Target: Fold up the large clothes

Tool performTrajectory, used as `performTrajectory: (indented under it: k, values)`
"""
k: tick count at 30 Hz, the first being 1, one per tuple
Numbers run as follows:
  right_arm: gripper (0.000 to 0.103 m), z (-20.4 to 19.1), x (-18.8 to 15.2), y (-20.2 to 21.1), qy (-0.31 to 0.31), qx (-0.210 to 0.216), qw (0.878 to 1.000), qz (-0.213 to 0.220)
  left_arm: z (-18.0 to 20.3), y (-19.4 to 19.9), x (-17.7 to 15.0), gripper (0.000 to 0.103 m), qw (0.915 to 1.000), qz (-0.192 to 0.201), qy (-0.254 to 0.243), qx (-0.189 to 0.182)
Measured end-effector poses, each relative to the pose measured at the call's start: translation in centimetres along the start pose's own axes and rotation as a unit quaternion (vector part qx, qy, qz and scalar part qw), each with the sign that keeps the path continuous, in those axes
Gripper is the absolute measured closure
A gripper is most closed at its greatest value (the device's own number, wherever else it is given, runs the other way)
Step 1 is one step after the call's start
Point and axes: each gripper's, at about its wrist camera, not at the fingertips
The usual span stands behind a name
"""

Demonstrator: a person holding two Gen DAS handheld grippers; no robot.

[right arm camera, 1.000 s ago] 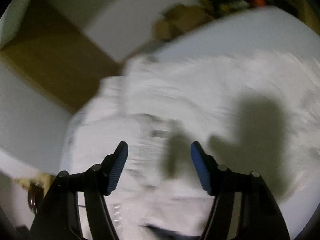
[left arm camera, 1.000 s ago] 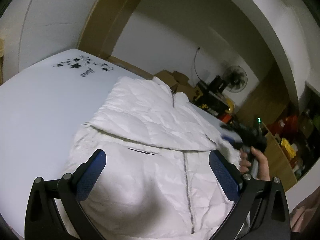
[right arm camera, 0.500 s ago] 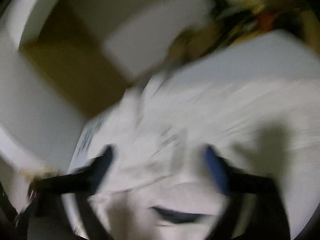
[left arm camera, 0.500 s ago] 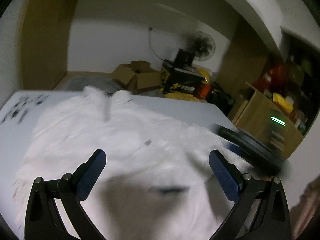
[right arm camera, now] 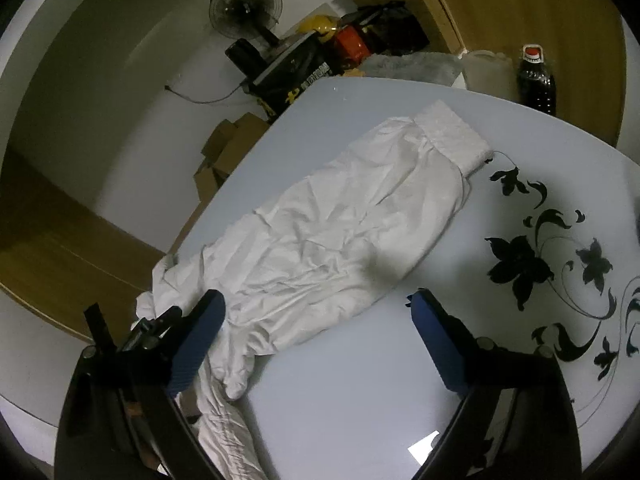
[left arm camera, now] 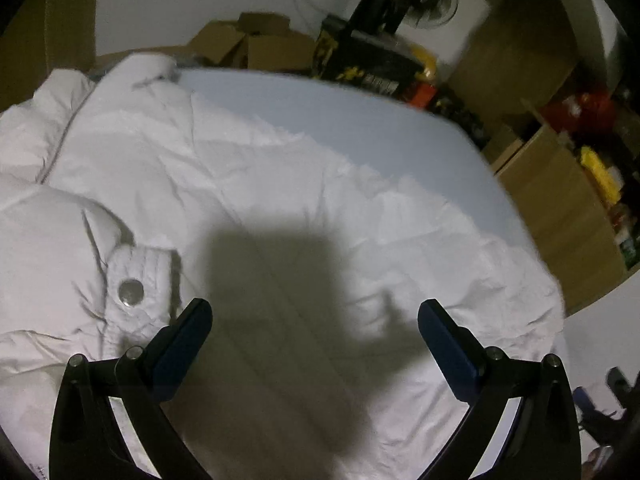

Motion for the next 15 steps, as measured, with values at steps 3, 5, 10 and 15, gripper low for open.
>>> performTrajectory:
  k: [3, 5, 10, 15]
  values:
    - [0.009, 3.3, 1.4, 0.5, -0.016, -0.005, 1.0, -0.014, -1.0, -2.0, -0.2, 0.0, 0.9996, -0.016, 0.019, 0.013]
    - [0.009, 5.2, 2.2, -0.7, -0.05, -0.005, 0.998, -0.03, -0.8, -2.4, -0.3, 0.0, 0.9996, -0.012, 0.008, 0.025]
    - [0.015, 10.2, 4.5, -3.1, -0.122, 0.081, 0.987, -0.064, -0.1, -3.6, -0.6, 0.0, 0.9984, -0.009, -0.013, 0.055]
    - [0.017, 10.9, 6.5, -4.4, -0.149, 0.037, 0.988, -0.026, -0.6, -3.8, -0.5, 0.0, 0.999, -0.004, -0.014, 0.042]
Point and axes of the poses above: each gripper's, at about its wrist camera, not at the fingertips, and y roughly against the way its jaws point, z to its right, x to its top, and after that the axes turned 8 degrees about -z, right-handed
